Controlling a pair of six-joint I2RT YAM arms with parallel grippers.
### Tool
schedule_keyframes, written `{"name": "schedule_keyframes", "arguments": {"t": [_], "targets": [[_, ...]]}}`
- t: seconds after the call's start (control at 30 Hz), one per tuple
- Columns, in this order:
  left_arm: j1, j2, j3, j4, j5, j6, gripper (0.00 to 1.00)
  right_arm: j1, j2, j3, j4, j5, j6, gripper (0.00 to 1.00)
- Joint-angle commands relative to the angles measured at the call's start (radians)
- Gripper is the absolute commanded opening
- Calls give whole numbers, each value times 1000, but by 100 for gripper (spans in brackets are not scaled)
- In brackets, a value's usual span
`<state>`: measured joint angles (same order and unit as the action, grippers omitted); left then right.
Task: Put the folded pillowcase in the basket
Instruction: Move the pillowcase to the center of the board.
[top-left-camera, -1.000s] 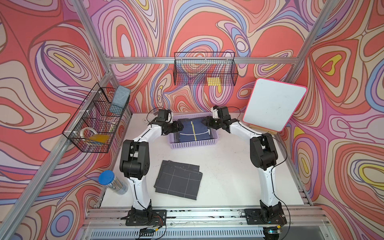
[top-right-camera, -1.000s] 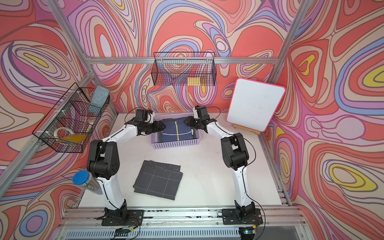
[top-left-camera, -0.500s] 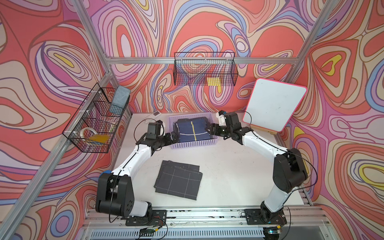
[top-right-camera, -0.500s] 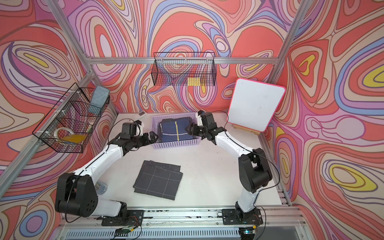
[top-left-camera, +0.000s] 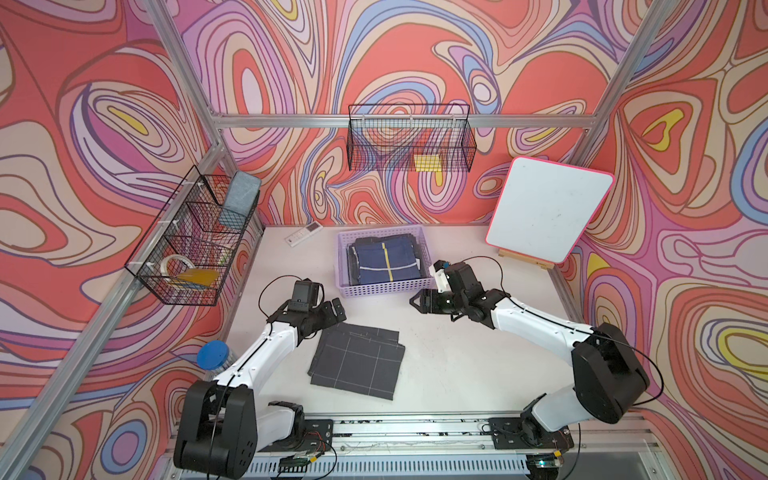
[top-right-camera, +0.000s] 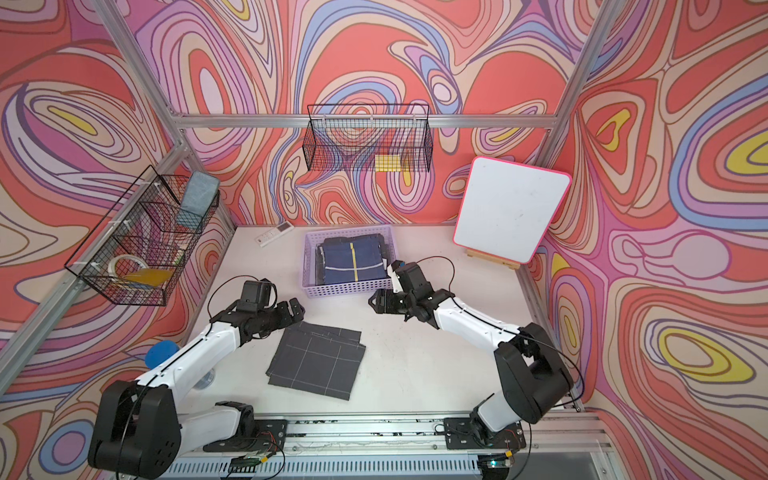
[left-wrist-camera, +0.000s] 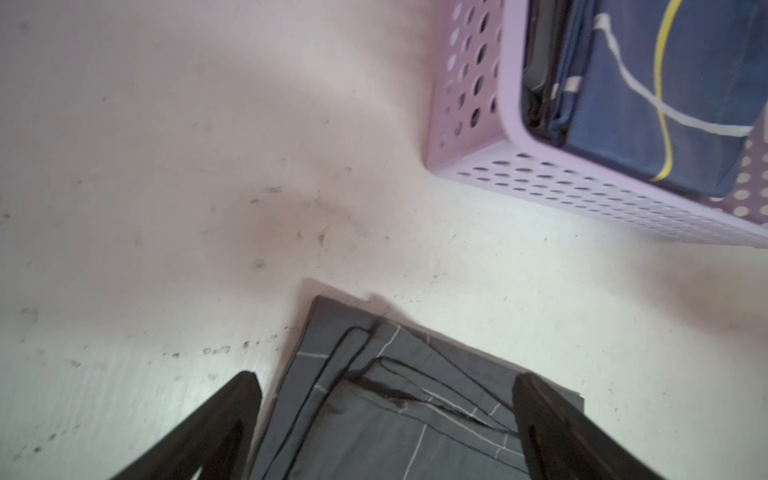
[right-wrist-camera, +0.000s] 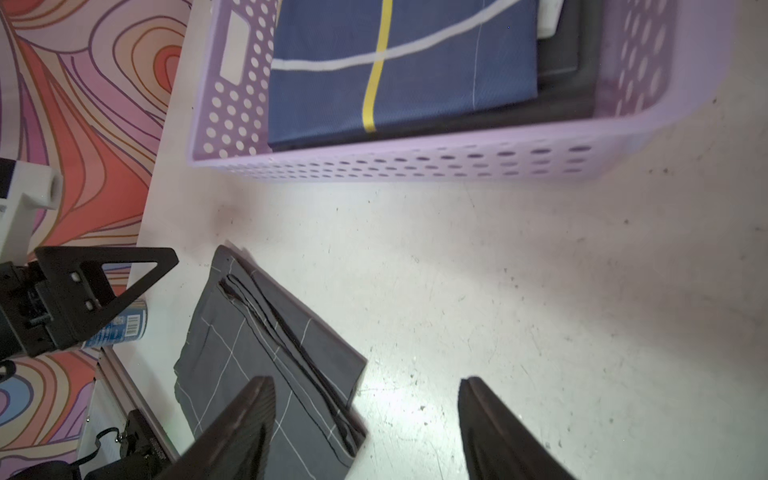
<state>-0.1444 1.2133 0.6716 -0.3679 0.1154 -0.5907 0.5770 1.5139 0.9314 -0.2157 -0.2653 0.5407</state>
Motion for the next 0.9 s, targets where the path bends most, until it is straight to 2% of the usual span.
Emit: {"name": "schedule_keyframes", "arguments": {"t": [0.0,0.23,0.47,0.87], "targets": [[-6,-24,-19,-81,-48,-44,99,32,-23,-31,20,7,36,71],[-85,-3,-44,-140,-96,-88,99,91,-23,-96,47,-8,88,72],[-122,-15,-70,-180,-137,-120,99,130,-24,-124,64,-11,108,72],[-163,-27,-126,-191,-88,-144,99,150,-68,-167,23,25,150,72]]}}
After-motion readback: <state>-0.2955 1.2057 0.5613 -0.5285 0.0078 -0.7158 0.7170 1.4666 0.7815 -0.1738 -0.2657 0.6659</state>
